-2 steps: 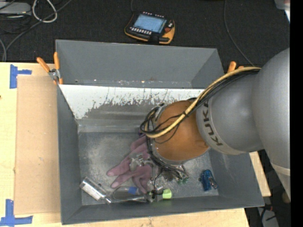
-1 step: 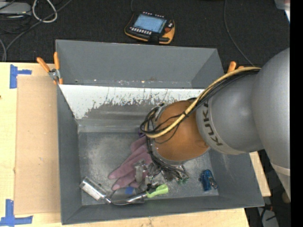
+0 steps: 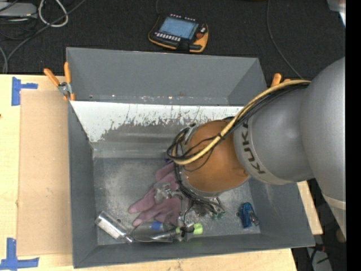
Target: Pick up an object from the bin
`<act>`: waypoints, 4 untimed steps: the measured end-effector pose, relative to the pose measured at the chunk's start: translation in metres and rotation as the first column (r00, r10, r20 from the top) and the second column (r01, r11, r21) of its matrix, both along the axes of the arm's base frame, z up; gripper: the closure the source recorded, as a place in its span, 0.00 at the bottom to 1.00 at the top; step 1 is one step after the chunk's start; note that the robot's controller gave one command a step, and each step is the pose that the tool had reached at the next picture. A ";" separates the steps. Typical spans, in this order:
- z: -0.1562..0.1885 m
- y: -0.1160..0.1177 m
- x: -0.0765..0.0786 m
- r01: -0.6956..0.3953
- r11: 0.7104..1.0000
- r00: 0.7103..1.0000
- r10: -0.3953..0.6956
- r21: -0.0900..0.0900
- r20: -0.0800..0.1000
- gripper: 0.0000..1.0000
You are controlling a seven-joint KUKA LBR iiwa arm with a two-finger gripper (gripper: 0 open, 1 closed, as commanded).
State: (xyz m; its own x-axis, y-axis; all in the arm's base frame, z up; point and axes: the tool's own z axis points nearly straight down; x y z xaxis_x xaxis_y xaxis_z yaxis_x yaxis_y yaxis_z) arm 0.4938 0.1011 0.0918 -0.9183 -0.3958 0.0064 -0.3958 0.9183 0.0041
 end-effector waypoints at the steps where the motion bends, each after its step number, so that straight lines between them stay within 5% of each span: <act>1: 0.000 0.000 0.000 0.000 1.000 1.000 0.000 0.000 0.000 1.00; 2: 0.000 0.000 0.000 -0.001 1.000 1.000 0.001 0.000 0.000 0.00; 3: 0.000 0.000 0.000 -0.001 1.000 1.000 0.001 0.000 0.000 1.00; 4: 0.000 0.000 0.000 -0.001 1.000 1.000 0.001 0.000 0.000 0.00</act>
Offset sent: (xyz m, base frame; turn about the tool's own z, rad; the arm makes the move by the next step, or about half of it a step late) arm 0.0000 0.0000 0.0000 0.0000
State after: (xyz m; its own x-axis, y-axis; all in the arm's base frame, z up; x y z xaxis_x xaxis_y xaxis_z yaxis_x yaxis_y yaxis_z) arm 0.4938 0.1012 0.0918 -0.9177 -0.3972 0.0064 -0.3972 0.9177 0.0040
